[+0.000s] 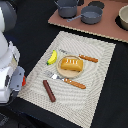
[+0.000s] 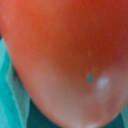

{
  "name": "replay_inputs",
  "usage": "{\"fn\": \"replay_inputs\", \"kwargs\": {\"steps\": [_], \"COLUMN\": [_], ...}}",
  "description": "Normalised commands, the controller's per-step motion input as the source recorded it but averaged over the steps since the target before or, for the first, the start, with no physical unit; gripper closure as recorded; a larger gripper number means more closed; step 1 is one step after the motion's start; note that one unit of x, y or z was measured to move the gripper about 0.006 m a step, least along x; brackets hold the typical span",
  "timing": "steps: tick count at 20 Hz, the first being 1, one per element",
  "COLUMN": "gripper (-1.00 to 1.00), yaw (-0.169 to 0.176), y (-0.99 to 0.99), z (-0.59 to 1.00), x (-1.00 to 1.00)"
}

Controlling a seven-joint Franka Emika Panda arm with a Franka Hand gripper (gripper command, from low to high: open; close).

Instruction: Interact with the objects in diverse but meaningful ways.

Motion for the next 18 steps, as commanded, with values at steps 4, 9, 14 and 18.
{"fn": "replay_inputs", "kwargs": {"steps": [4, 9, 14, 18], "gripper": [1.00, 1.00, 1.00, 1.00], "yaw": [0.000, 0.000, 0.000, 0.000], "y": [0.74, 0.85, 0.86, 0.85], "z": [0.87, 0.62, 0.51, 0.41], "x": [0.62, 0.76, 0.72, 0.70]}}
